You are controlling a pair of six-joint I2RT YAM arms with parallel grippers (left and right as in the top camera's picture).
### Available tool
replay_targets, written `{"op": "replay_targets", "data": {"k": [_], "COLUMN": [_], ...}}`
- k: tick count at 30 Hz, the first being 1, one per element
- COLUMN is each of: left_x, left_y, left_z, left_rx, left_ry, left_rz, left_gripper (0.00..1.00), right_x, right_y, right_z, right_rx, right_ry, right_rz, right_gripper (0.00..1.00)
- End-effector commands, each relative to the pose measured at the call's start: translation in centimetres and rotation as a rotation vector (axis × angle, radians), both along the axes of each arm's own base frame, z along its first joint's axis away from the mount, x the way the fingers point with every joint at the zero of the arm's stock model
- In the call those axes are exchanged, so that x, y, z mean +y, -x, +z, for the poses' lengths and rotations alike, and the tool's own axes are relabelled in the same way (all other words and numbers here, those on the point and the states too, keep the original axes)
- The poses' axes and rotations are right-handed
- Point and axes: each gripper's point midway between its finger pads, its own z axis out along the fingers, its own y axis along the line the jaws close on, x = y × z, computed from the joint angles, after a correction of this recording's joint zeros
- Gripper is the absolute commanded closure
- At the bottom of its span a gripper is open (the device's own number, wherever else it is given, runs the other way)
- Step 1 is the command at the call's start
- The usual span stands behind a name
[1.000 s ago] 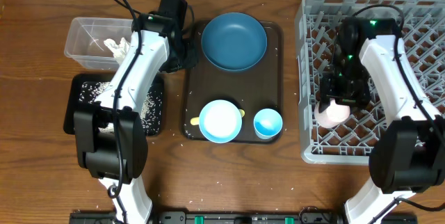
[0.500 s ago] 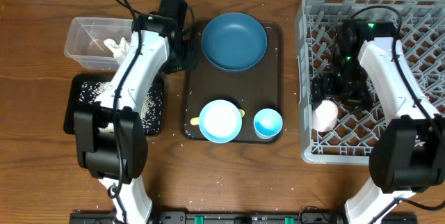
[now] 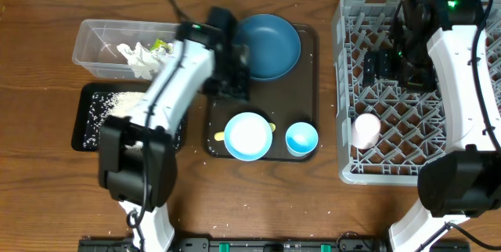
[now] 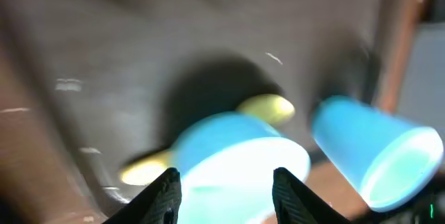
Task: Sort waste into correct bins and load items into the dishwasher rack
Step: 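Reach the left gripper to the light-blue cup and grasp it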
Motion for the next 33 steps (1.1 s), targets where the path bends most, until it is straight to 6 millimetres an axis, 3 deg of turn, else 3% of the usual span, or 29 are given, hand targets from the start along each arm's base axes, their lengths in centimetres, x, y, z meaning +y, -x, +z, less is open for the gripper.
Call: {"op": "replay_targets", "data": {"k": [1,5,12,22,24,27,33], "left_x": [-4.0,-6.3,-9.0,-9.3,-9.3,-9.4,-9.4], "left_y": [2.8,4.6,5.8,5.6,5.6,5.5,5.1], "left_z": [1.4,0.9,-0.8,-4.1,-4.6,-4.9,-4.5], "left_rx": [-0.016,-0.050,-0.123,-0.101,-0.087,-0.081,-0.091], "left_ry": [0.076,0.004,-0.108,-0.197,-0.205,-0.207,-0.198], "left_rz": [-0.173,-0.277,-0.366,-0.342,-0.332,-0.309,-0.282], "left_gripper": [0.55,0.54,0.48,0.49,0.62,0.91,0.94], "right_x": [0.0,0.0,-0.1,-0.1,-0.1,-0.1,0.0], "right_y": [-0.2,0.1,0.1,0.2,0.2,0.1,0.0], "right_z": [0.5,0.5,0.5,0.5,0.5,0.5,0.5], "right_rx": [-0.019,-0.006,-0.006,-0.006,-0.007,-0.008,-0.014], "right_ry": [-0.001,0.000,0.004,0.004,0.003,0.003,-0.002], "right_rz": [0.011,0.013,0.030,0.043,0.045,0.045,0.045], "right_gripper": [0.04,0.04,0.04,0.05,0.06,0.07,0.09]}}
